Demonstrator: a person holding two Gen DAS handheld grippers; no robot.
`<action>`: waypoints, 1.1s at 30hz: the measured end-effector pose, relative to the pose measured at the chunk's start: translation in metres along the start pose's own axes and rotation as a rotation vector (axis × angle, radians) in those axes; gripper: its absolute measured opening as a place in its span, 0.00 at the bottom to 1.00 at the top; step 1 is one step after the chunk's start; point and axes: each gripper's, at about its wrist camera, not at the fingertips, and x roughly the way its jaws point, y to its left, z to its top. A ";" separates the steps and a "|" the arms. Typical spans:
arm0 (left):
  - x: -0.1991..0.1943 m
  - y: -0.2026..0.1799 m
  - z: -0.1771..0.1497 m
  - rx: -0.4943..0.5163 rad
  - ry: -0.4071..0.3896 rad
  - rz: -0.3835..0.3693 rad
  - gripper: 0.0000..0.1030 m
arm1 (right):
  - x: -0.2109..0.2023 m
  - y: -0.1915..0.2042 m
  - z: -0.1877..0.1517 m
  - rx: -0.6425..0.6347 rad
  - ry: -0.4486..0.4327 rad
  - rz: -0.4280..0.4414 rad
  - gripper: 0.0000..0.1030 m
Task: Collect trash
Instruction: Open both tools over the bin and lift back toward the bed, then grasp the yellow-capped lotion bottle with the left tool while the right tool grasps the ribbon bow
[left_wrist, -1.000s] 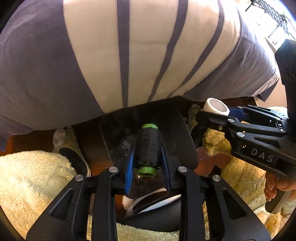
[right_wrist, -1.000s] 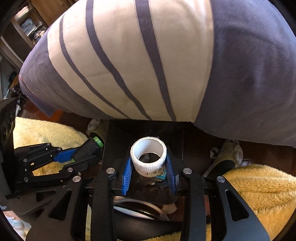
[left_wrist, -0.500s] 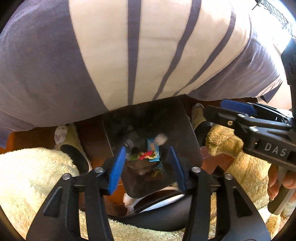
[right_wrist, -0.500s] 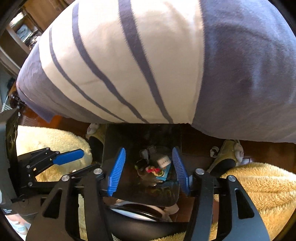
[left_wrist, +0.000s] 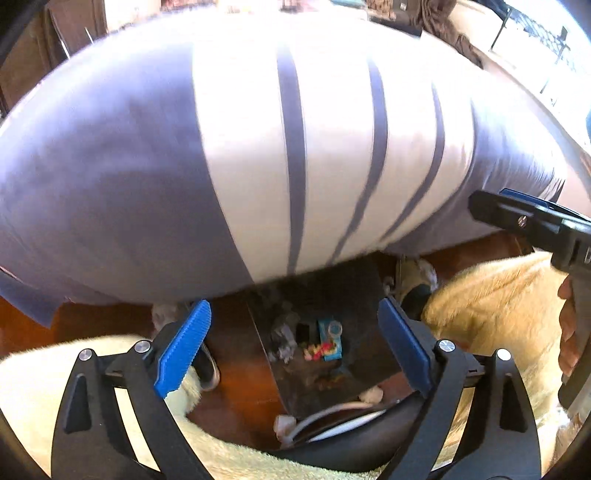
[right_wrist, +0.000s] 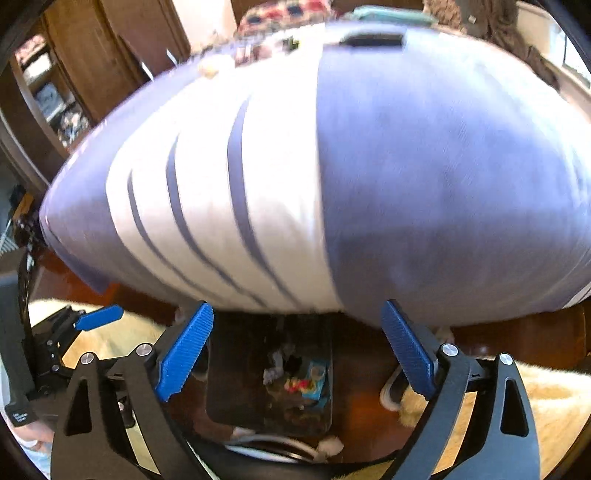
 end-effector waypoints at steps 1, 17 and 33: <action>-0.006 0.001 0.005 0.001 -0.017 0.005 0.85 | -0.006 -0.002 0.005 0.003 -0.020 -0.005 0.92; -0.027 0.023 0.118 -0.014 -0.153 0.061 0.86 | -0.018 -0.019 0.115 0.007 -0.156 -0.068 0.93; 0.007 0.060 0.195 -0.074 -0.139 0.110 0.86 | 0.035 -0.005 0.197 -0.051 -0.139 -0.071 0.93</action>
